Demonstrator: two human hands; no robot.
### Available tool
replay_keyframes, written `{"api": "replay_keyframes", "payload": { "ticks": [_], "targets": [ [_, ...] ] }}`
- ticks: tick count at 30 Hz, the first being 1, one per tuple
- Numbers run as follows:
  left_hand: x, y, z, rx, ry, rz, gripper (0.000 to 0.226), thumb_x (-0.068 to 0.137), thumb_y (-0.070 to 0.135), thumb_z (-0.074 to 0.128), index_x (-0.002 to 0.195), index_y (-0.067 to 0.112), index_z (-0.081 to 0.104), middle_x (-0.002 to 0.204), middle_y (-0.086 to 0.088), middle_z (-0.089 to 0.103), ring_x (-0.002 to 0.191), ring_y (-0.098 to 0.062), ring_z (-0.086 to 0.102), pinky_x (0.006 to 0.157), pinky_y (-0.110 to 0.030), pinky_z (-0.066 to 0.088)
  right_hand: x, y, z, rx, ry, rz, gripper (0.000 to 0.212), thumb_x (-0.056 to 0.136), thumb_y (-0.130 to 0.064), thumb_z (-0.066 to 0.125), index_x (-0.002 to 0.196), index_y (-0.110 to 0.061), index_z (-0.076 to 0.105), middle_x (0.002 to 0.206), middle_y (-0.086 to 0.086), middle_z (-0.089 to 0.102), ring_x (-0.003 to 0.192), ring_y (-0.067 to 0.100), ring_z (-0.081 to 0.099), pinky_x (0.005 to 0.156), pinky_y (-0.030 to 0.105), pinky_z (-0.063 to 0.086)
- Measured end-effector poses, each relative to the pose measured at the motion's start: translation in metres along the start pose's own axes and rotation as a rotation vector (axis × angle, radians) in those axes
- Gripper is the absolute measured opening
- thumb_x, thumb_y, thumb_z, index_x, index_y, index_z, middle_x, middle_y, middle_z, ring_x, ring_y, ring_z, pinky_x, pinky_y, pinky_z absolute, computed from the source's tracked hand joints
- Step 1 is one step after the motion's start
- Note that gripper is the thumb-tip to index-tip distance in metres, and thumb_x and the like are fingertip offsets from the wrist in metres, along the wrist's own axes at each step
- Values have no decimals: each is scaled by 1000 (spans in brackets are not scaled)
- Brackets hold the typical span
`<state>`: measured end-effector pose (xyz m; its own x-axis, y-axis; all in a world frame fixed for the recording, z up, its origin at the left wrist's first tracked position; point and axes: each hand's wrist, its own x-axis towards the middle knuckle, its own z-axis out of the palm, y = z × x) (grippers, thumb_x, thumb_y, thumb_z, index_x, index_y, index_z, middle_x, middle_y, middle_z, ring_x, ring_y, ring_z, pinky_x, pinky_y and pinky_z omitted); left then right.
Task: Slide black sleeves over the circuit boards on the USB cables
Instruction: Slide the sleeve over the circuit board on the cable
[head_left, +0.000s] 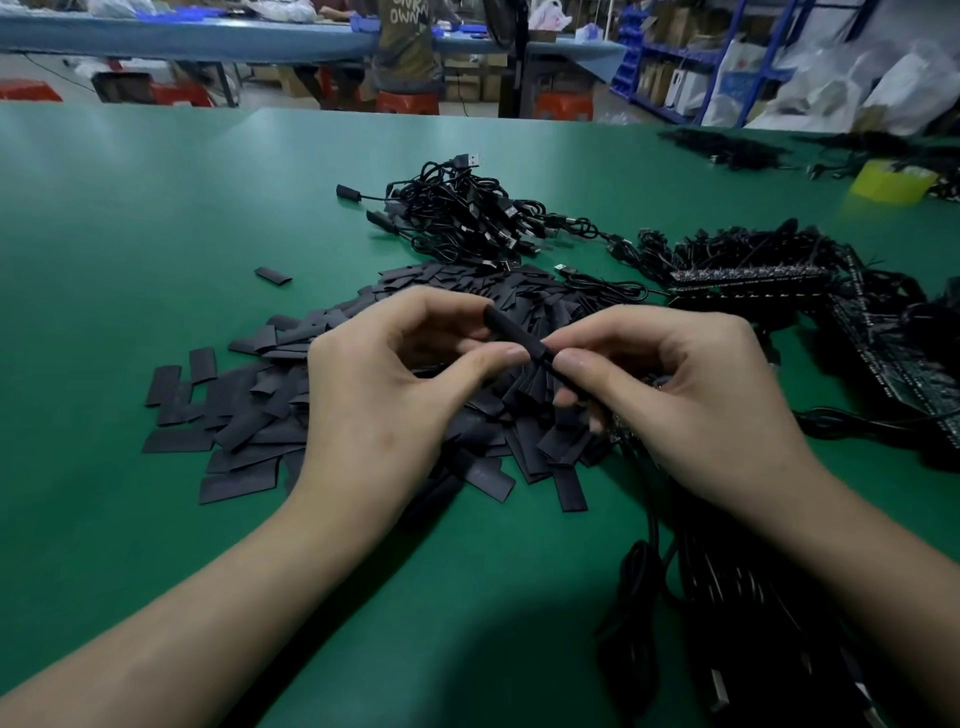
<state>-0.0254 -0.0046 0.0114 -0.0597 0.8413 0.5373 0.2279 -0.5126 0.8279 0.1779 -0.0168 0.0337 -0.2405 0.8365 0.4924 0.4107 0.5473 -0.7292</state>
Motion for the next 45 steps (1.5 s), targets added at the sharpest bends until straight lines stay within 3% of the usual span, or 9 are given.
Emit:
{"api": "replay_keyframes", "payload": {
  "ticks": [6,16,27,31,35,39,42,45],
  "targets": [
    [-2,-2,2,-86,-116,-27,54,66,32,93,115,19,75,98,3,79,95,-11,76,90,-28,59,-1,-3,1,-223,71,-117,9,89,-19,78,97,-21,80,81,-13,75,74,3,71,67,18,55],
    [0,4,-2,145,-111,151,46,75,41,87,114,20,76,102,9,76,96,-7,74,89,-21,57,1,-2,-4,-100,-7,-11,9,88,-21,77,96,-25,81,77,-13,75,72,7,72,66,21,56],
    [0,7,-5,221,-112,208,45,77,43,86,112,16,77,103,11,76,98,-3,72,89,-20,55,1,-5,-6,-204,-17,-110,11,89,-20,77,99,-26,79,81,-14,76,75,4,73,68,23,57],
    [1,3,-4,185,-72,152,44,76,45,86,110,18,77,97,9,77,94,-6,74,89,-22,57,3,-3,-9,-247,-99,-53,8,93,-32,71,97,-33,78,81,-16,76,76,4,73,70,30,57],
    [7,-3,-7,74,19,1,35,76,42,88,103,22,77,87,8,78,85,-7,75,84,-22,58,10,1,-20,-389,-211,21,34,86,-64,52,97,-42,75,85,-22,71,85,0,66,77,37,55],
    [14,-8,-11,20,125,-100,32,75,43,88,97,23,78,85,11,78,79,-4,74,77,-15,55,13,8,-26,-558,-319,7,33,89,-61,51,98,-38,73,93,-24,65,99,3,56,86,37,50],
    [15,-12,-11,20,145,-112,34,74,44,89,98,23,77,85,11,77,79,-4,73,78,-16,56,12,10,-23,-521,-296,10,24,91,-54,52,92,-37,69,82,-25,64,85,-3,58,71,16,41],
    [15,-13,-11,54,110,-115,51,71,53,84,112,22,76,95,10,77,90,-3,73,88,-22,58,15,7,-26,-484,-207,27,17,96,-44,54,87,-33,64,70,-16,68,61,0,62,57,14,41]
  ]
}}
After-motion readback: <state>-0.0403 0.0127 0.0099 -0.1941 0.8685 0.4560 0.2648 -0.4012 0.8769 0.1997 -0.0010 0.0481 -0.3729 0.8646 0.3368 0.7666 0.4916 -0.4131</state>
